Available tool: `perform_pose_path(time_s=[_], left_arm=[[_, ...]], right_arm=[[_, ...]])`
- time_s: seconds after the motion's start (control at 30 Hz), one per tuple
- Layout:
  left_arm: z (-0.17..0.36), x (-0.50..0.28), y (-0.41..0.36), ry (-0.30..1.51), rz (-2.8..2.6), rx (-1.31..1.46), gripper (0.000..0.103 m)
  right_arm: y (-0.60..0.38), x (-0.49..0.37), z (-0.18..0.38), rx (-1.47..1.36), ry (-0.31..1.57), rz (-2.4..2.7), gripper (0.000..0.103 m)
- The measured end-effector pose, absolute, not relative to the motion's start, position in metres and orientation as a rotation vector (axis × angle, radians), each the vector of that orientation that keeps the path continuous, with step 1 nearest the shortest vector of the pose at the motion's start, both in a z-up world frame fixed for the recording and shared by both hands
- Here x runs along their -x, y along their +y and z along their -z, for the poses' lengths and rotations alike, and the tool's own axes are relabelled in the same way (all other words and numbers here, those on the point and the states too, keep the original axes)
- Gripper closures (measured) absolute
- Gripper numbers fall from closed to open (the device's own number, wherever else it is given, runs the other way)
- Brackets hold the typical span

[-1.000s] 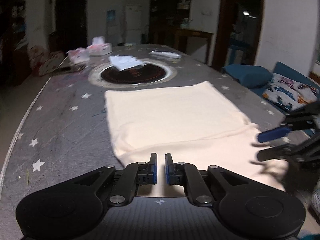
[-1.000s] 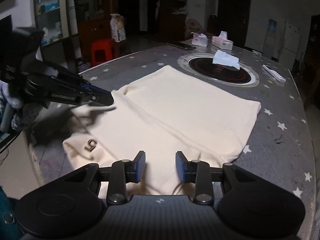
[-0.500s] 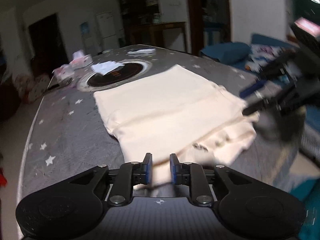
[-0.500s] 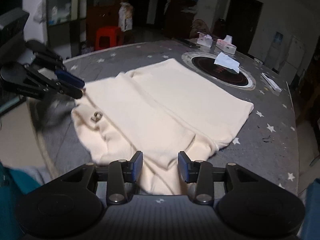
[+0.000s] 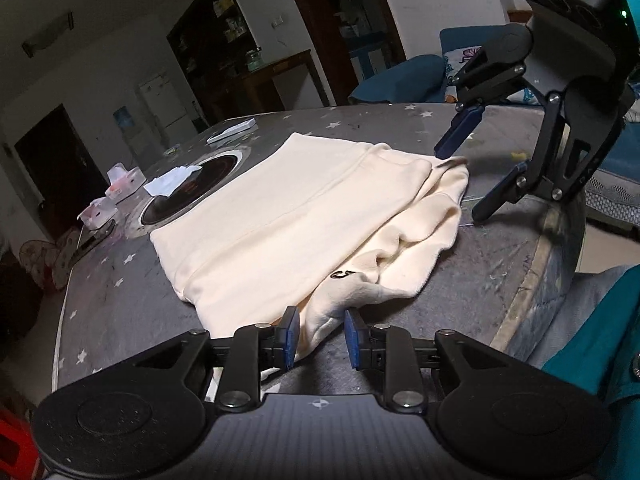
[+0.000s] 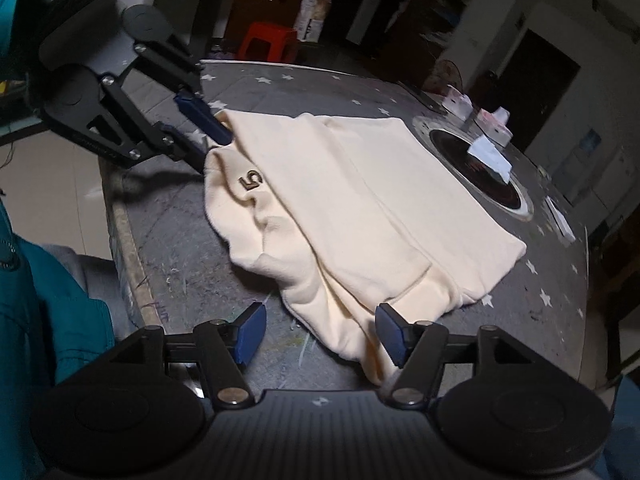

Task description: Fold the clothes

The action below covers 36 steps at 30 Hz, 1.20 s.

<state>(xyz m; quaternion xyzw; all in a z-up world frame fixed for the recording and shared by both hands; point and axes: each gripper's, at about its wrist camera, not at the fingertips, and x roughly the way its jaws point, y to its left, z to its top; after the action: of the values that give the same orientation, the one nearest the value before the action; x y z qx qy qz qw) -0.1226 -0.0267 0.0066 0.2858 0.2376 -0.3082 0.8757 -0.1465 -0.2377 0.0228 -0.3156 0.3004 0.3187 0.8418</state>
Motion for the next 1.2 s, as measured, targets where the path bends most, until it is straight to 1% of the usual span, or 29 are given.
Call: perform_pose_path(time_s=[0.1,0.13,0.17,0.23,0.37,0.43,0.53,0.57,0.6,0.63,0.7,0.77,0.9,0.97,1.0,1.03,1.1,1.13,1.17,1.2], left_arm=[[-0.006,0.122,-0.029,0.472,0.657,-0.599,0.076],[-0.006,0.122,-0.030,0.464,0.664,-0.598,0.078],[-0.007,0.121,-0.031,0.459,0.666,-0.592,0.081],[-0.010,0.118,-0.031,0.454,0.664,-0.571,0.091],[-0.021,0.101,-0.026,0.478,0.647,-0.453,0.093],[-0.027,0.092,-0.022,0.491,0.640,-0.393,0.093],[-0.032,0.080,-0.019,0.509,0.634,-0.322,0.093],[-0.034,0.077,-0.018,0.514,0.634,-0.305,0.093],[-0.033,0.076,-0.018,0.518,0.633,-0.300,0.093],[-0.032,0.074,-0.019,0.522,0.631,-0.300,0.093],[-0.030,0.073,-0.019,0.527,0.630,-0.305,0.090],[-0.027,0.079,-0.018,0.523,0.634,-0.334,0.087],[-0.019,0.090,-0.017,0.515,0.638,-0.401,0.081],[-0.015,0.095,-0.018,0.505,0.635,-0.444,0.075],[-0.013,0.097,-0.018,0.499,0.633,-0.467,0.065],[-0.011,0.098,-0.019,0.490,0.629,-0.493,0.060],[-0.007,0.100,-0.020,0.482,0.629,-0.533,0.060],[-0.004,0.100,-0.021,0.484,0.634,-0.549,0.062],[-0.003,0.100,-0.021,0.484,0.642,-0.558,0.068],[-0.003,0.100,-0.021,0.487,0.647,-0.559,0.083]], right_arm=[[-0.235,0.146,-0.020,0.678,0.613,-0.681,0.041],[-0.234,0.145,-0.020,0.680,0.607,-0.683,0.041],[-0.233,0.145,-0.019,0.681,0.601,-0.685,0.041],[-0.232,0.143,-0.018,0.683,0.589,-0.689,0.041],[-0.229,0.140,-0.016,0.686,0.560,-0.699,0.044],[-0.228,0.134,-0.016,0.661,0.562,-0.705,0.047],[-0.229,0.124,-0.016,0.604,0.582,-0.714,0.058],[-0.230,0.121,-0.016,0.585,0.588,-0.717,0.070],[-0.230,0.117,-0.016,0.566,0.594,-0.720,0.078],[-0.231,0.113,-0.016,0.536,0.607,-0.723,0.080],[-0.239,0.100,-0.022,0.428,0.656,-0.729,0.085],[-0.249,0.090,-0.029,0.323,0.688,-0.726,0.088],[-0.265,0.075,-0.041,0.187,0.712,-0.716,0.091],[-0.268,0.071,-0.043,0.167,0.713,-0.711,0.091],[-0.268,0.070,-0.043,0.170,0.712,-0.710,0.091],[-0.268,0.069,-0.043,0.173,0.711,-0.710,0.091],[-0.266,0.069,-0.041,0.175,0.715,-0.712,0.091],[-0.265,0.070,-0.039,0.178,0.716,-0.711,0.091],[-0.265,0.071,-0.037,0.180,0.717,-0.710,0.092],[-0.264,0.073,-0.036,0.182,0.719,-0.708,0.092]])
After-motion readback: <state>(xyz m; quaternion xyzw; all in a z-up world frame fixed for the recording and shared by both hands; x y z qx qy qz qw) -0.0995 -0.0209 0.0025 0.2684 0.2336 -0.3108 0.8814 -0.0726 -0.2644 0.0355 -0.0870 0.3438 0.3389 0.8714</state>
